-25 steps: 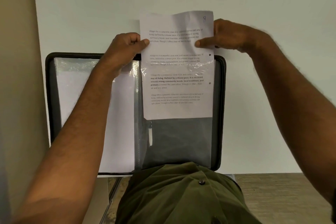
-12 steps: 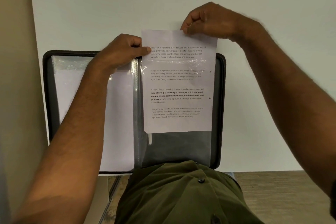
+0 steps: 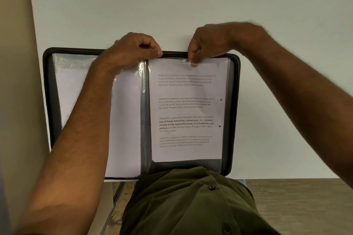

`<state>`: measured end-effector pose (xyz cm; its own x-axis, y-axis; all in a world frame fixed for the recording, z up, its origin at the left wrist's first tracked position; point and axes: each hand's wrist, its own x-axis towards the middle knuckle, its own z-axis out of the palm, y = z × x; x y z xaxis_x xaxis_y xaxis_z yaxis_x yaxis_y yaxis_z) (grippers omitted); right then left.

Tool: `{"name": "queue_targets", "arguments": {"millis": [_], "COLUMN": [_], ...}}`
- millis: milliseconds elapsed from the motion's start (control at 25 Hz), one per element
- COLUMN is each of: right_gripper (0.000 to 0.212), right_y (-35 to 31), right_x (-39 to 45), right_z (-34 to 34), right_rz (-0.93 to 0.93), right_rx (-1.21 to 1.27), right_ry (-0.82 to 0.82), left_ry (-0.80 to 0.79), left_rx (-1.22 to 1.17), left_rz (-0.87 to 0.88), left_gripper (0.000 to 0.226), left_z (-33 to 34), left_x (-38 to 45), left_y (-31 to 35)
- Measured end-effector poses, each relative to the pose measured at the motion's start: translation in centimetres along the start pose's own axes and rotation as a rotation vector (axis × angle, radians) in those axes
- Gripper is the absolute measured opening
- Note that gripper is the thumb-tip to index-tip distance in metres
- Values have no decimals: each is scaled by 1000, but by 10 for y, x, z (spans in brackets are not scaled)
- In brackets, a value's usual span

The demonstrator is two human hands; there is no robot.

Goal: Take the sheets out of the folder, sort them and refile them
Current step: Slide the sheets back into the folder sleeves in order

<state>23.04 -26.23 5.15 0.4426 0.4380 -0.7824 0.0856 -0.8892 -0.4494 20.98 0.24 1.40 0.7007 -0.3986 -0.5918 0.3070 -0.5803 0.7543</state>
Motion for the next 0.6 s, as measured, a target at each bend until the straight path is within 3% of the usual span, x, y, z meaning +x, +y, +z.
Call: {"name": "queue_targets", "arguments": {"millis": [120,200,600], "right_gripper": [15,10,16], "right_y": [-10,-16,-33], "right_x": [4,7,2], "right_z": [8,15,33], "right_rz": [33,34,97], "right_rx": [-91,-157,-301], "right_ry": [-61,-99,-83], "left_ry": [-32,-73,-79], "left_rx": [124,193,303], "left_rz": [2,7,-1], "left_gripper": [39,47,34], "left_z": [-3,-4,-5], "left_x": [-1,1,4], "left_y": [0,2,0]}}
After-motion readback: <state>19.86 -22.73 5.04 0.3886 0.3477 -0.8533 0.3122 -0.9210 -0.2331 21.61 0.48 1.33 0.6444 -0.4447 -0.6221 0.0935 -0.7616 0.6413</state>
